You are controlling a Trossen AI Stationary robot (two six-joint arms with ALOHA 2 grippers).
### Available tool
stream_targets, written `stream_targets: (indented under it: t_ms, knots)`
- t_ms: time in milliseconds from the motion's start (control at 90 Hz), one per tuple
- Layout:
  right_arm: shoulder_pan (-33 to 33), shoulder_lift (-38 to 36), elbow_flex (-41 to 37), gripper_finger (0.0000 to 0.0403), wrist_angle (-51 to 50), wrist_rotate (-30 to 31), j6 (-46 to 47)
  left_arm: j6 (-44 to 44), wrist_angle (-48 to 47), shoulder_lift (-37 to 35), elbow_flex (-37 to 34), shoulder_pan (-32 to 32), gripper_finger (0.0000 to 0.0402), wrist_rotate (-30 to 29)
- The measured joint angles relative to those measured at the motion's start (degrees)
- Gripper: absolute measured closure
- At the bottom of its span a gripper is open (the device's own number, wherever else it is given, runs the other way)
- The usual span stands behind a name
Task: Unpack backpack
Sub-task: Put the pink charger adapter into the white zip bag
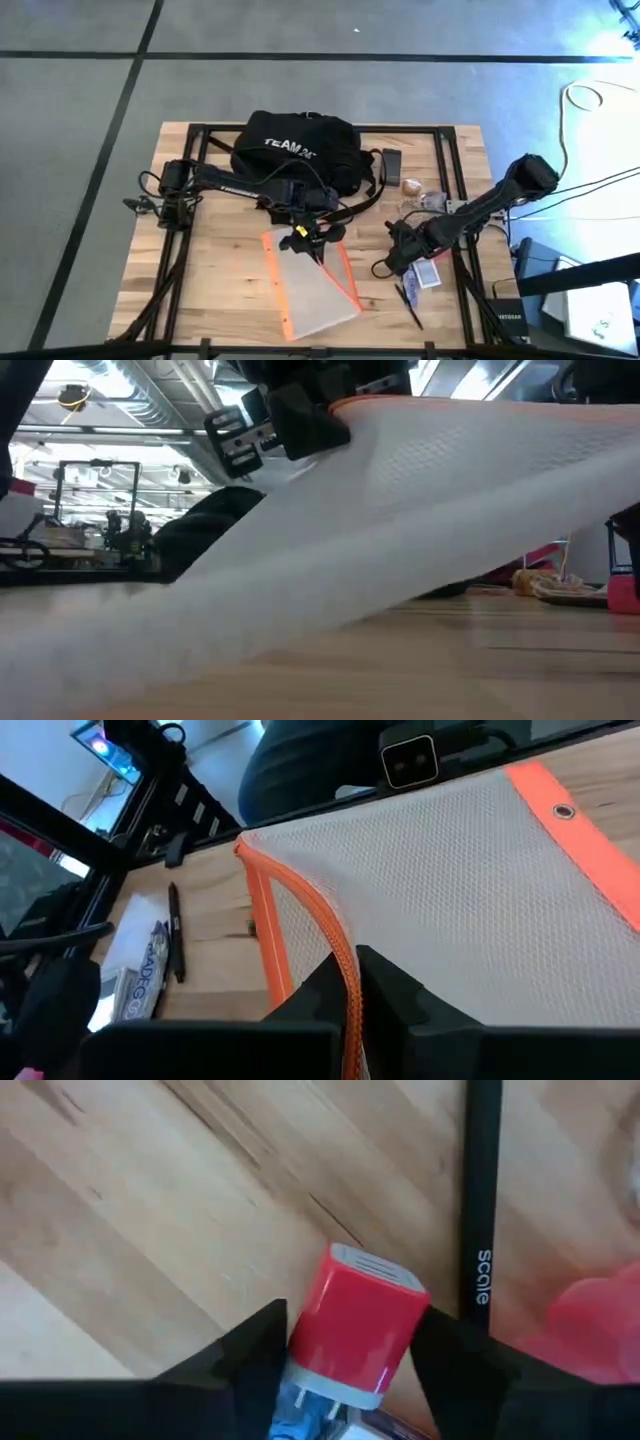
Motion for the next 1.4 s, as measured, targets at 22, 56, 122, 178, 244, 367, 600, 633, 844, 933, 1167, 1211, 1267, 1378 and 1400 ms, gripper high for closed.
stream_targets:
  t_ms: [22,56,122,178,244,367,600,633,844,933,1167,1211,1267,1378,1400]
  knots:
    - [0.0,0.0,0.0,0.0236,0.0,0.2,0.0,0.0,0.0,0.0,0.0,0.0,0.0401,0.0]
    - [0.0,0.0,0.0,0.0248,0.1,0.6,0.0,-0.1,0.0,0.0,0.0,0.0,0.0401,0.0]
    - [0.0,0.0,0.0,0.0267,0.9,1.5,-0.8,-0.1,0.0,0.0,0.0,0.0,0.0401,0.0]
    - [0.0,0.0,0.5,0.0278,1.3,2.2,-1.5,-0.2,0.0,0.0,0.0,0.0,0.0401,0.0]
    - [0.0,-0.1,2.0,0.0279,1.5,4.0,-3.1,-0.2,0.0,0.0,0.0,0.0,0.0401,0.0]
    - [0.0,-0.1,6.6,0.0271,1.5,7.4,-9.0,-0.2,0.0,0.0,0.0,0.0,0.0402,0.0]
    - [0.0,-0.2,17.9,0.0264,4.9,13.8,-22.8,-0.2,0.3,0.0,0.0,0.0,0.0402,0.0]
    - [-0.2,-0.2,18.5,0.0266,6.3,14.7,-24.7,-0.2,0.7,0.0,0.0,0.0,0.0402,0.0]
    - [-1.7,0.0,18.8,0.0269,13.7,17.5,-33.2,-0.5,5.0,0.0,0.0,-0.5,0.0402,-0.2]
    - [-1.6,0.6,18.6,0.0265,14.6,19.4,-36.2,-0.4,7.1,0.0,0.0,-1.2,0.0402,-0.8]
    - [-1.5,0.7,16.0,0.0265,27.8,15.3,-43.4,-0.2,11.5,0.0,0.0,-3.1,0.0402,-6.8]
    - [-1.5,0.7,16.0,0.0264,29.1,14.7,-44.0,-0.2,12.9,0.0,0.0,-3.6,0.0402,-8.7]
    - [-1.5,0.7,16.0,0.0264,29.4,14.5,-44.6,-0.2,15.0,0.0,0.0,-4.1,0.0402,-11.3]
    - [-1.5,0.7,16.0,0.0264,27.6,14.3,-45.0,-0.2,16.7,0.0,0.0,-4.7,0.0402,-15.1]
    - [-1.5,0.6,16.0,0.0264,27.1,14.3,-44.9,0.0,16.6,0.0,0.0,-4.7,0.0402,-15.3]
